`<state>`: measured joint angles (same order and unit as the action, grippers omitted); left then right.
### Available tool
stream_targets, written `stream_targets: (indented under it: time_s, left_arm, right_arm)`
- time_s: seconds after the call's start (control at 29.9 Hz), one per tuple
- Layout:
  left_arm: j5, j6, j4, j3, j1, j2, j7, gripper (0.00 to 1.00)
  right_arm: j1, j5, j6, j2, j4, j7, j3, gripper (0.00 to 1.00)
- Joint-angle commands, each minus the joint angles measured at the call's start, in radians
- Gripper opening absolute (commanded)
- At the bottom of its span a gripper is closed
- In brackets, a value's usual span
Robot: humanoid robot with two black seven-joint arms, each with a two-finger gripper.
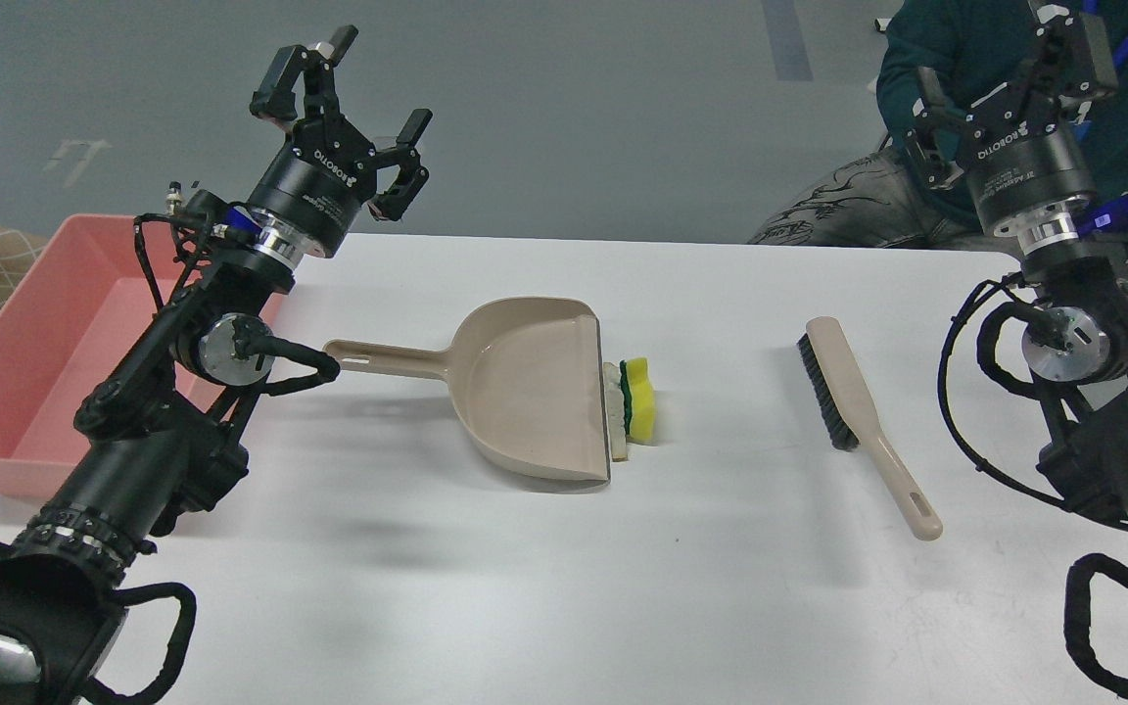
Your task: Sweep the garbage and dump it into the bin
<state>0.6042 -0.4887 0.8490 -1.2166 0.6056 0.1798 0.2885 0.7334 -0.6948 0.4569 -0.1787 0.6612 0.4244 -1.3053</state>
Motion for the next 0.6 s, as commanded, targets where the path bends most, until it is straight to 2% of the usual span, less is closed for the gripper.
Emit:
stream_targets:
  time_s: [0.0,0.47,0.5,0.57]
  left_arm:
    - [0.003,0.000,-0.001,0.023,-0.006,-0.009,-0.003,0.98]
    - [0.006,0.000,-0.004,0.140,0.000,0.059,-0.002,0.98]
    - [0.006,0.033,-0.004,0.167,0.011,0.076,-0.005,0.98]
    - [0.005,0.048,-0.005,0.201,0.022,0.102,-0.005,0.98]
  right_arm:
    - [-0.015,0.000,0.000,-0.001,0.003,0.002,-0.002,1.00]
    - [-0.016,0.006,-0.006,-0.002,0.003,-0.004,0.000,1.00]
    - [-0.016,0.006,-0.004,-0.004,0.005,-0.006,0.000,1.00]
    - [-0.012,0.006,-0.004,-0.008,0.002,-0.006,0.001,1.00]
